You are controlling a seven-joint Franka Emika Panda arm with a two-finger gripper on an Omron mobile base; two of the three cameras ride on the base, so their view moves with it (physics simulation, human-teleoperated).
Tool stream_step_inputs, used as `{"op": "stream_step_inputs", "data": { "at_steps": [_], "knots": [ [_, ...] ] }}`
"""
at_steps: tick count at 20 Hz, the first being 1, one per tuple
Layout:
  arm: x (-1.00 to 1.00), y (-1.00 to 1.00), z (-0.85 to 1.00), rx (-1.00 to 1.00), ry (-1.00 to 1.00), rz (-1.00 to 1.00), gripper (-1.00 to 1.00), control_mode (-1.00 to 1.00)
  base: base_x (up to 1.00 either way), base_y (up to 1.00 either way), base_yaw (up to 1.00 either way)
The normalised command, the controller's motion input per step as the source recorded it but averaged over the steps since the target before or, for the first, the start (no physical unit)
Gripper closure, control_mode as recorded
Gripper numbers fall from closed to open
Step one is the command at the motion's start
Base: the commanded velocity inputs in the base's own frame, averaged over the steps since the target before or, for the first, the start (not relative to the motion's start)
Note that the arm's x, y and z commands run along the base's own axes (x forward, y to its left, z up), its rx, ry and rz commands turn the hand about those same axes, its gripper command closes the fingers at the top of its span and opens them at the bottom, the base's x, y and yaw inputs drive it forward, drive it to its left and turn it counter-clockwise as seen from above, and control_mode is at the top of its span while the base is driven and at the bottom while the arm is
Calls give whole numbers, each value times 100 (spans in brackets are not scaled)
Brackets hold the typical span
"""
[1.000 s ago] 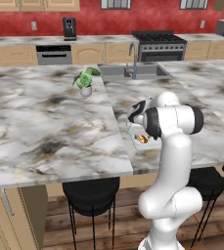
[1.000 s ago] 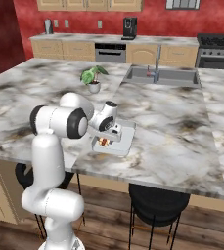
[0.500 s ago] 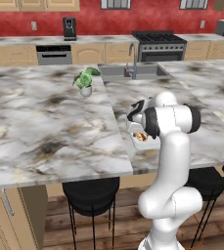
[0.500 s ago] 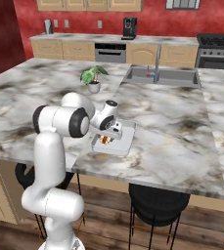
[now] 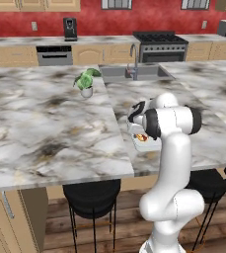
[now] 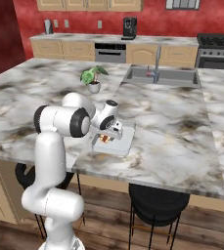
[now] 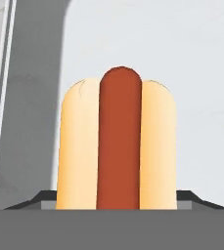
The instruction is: Place one cooked food and one vegetable from the large plate to each tupperware container.
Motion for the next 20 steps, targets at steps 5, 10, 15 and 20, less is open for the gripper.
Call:
{"op": "stream_step_inputs", "data": {
  "at_steps": [5,10,15,20],
  "knots": [
    [-5,0,10,0,-2,-1,-100,-100,0,0,0],
    [-11,0,9,0,-1,-3,-100,-100,0,0,0],
    [-42,0,37,0,-6,0,-100,-100,0,0,0],
    [-75,1,82,-5,-3,0,-100,-100,0,0,0]
  ]
}}
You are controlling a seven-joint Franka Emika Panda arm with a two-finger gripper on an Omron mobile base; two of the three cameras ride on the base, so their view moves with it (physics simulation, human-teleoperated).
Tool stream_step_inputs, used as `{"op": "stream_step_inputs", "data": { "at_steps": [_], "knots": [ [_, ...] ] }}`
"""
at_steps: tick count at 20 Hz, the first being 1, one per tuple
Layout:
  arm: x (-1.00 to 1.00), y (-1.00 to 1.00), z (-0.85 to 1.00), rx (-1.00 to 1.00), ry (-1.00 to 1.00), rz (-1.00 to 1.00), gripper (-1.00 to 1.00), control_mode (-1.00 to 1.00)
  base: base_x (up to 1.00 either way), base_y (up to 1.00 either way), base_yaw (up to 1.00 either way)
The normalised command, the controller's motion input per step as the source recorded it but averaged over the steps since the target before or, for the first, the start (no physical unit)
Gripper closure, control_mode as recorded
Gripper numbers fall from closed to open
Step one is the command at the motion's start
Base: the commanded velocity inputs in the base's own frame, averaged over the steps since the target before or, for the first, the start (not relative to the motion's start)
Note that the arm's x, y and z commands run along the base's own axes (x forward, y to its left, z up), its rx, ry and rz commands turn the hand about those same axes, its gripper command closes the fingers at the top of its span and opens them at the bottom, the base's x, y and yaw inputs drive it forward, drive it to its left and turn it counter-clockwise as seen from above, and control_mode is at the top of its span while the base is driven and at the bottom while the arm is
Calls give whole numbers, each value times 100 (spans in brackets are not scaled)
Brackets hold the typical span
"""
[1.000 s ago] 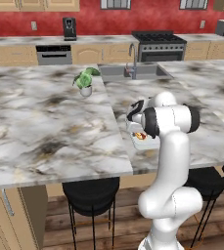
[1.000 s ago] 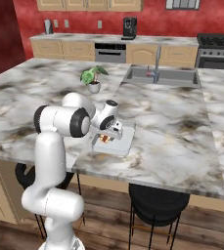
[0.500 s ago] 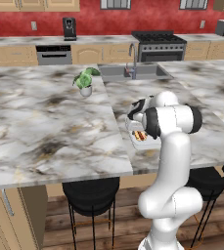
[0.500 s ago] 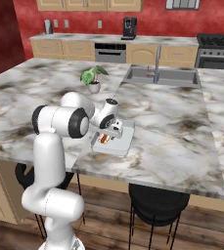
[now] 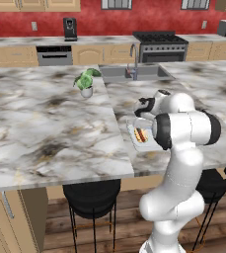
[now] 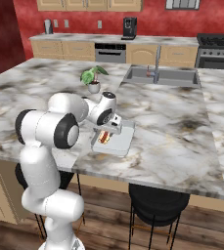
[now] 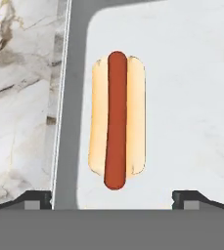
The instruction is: Place one cooked food and one vegetable from the large plate to each tupperware container.
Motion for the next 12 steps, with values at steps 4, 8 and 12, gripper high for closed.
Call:
{"op": "stream_step_inputs", "data": {
  "at_steps": [4,8,12],
  "knots": [
    [-98,14,73,-6,0,0,-100,-100,0,0,0],
    [-100,14,84,-7,0,0,-100,-100,0,0,0],
    [-100,17,76,-8,-6,0,-100,-100,0,0,0]
  ]
}}
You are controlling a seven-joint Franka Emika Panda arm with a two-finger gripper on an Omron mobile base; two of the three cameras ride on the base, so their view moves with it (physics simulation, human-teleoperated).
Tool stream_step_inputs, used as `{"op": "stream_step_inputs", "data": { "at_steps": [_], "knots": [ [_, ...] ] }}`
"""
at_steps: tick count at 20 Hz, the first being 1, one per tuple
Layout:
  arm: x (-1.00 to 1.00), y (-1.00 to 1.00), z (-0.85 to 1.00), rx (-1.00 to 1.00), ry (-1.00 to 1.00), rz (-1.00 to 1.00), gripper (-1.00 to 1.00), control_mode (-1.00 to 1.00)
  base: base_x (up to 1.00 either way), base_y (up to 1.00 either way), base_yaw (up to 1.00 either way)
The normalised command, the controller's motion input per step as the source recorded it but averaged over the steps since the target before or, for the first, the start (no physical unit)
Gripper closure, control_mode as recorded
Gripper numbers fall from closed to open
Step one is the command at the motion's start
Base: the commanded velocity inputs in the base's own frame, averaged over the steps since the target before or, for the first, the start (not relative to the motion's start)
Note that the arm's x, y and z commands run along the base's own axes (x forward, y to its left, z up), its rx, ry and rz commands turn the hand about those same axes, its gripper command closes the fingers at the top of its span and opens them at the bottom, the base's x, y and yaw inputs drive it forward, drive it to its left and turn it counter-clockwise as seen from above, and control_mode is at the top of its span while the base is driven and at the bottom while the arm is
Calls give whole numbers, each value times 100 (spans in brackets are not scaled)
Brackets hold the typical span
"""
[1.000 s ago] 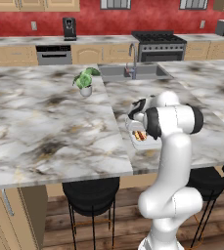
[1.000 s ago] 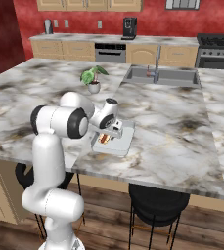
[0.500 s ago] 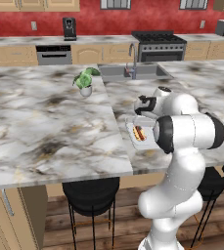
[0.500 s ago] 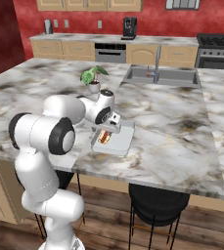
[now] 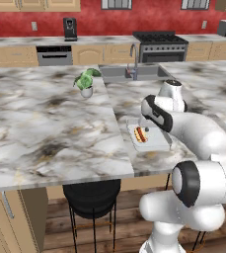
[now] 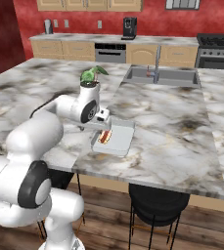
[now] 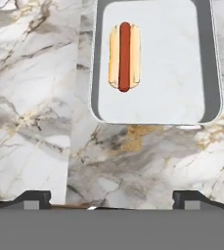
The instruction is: Place one cooked food and one vegetable from the large plate to each tupperware container.
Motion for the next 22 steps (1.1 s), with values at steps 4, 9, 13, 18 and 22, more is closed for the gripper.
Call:
{"op": "stream_step_inputs", "data": {
  "at_steps": [4,9,13,18,22],
  "knots": [
    [-95,11,97,-5,-15,0,-100,-100,0,0,0],
    [-90,7,71,-5,-12,0,-100,-100,0,0,0],
    [-48,1,16,-3,-4,0,-100,100,-50,-8,-3],
    [0,0,0,0,0,0,-100,100,-100,-71,-18],
    [0,0,0,0,0,0,-100,100,-50,-100,-11]
  ]
}}
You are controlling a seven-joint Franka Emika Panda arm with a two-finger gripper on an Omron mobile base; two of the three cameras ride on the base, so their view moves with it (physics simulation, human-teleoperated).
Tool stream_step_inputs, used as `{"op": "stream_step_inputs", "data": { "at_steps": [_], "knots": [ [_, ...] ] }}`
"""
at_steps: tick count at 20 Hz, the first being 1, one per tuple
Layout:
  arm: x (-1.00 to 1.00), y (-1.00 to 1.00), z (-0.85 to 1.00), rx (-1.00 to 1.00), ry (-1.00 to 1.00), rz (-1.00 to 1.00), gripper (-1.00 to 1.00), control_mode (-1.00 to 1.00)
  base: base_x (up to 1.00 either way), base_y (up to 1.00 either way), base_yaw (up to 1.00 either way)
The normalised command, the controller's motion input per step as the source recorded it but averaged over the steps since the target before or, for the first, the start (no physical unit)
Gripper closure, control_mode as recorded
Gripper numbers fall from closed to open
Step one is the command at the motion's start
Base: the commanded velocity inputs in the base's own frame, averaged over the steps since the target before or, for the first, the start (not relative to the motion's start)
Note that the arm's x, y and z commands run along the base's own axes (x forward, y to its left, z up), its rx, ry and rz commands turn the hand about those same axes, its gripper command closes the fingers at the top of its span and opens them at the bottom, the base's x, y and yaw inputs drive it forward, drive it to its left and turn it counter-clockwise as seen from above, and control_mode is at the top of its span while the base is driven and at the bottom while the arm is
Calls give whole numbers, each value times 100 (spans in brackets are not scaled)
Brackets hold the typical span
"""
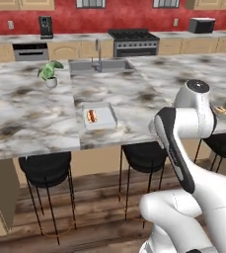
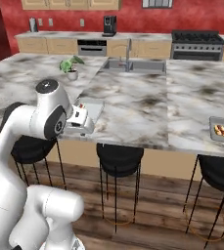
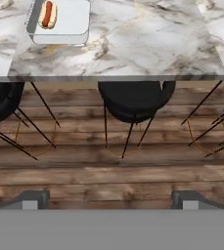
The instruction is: Place one cooked food and one vegetable from the large plate to each tupperware container.
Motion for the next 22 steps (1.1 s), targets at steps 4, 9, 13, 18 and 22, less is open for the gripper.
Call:
{"op": "stream_step_inputs", "data": {
  "at_steps": [4,9,13,18,22],
  "knots": [
    [0,0,0,0,0,0,-100,100,0,-100,0],
    [0,0,0,0,0,0,-100,100,1,-100,0],
    [0,0,0,0,0,0,-100,100,2,-100,0],
    [0,0,0,0,0,0,-100,100,7,-100,0],
    [0,0,0,0,0,0,-100,100,18,-100,0]
  ]
}}
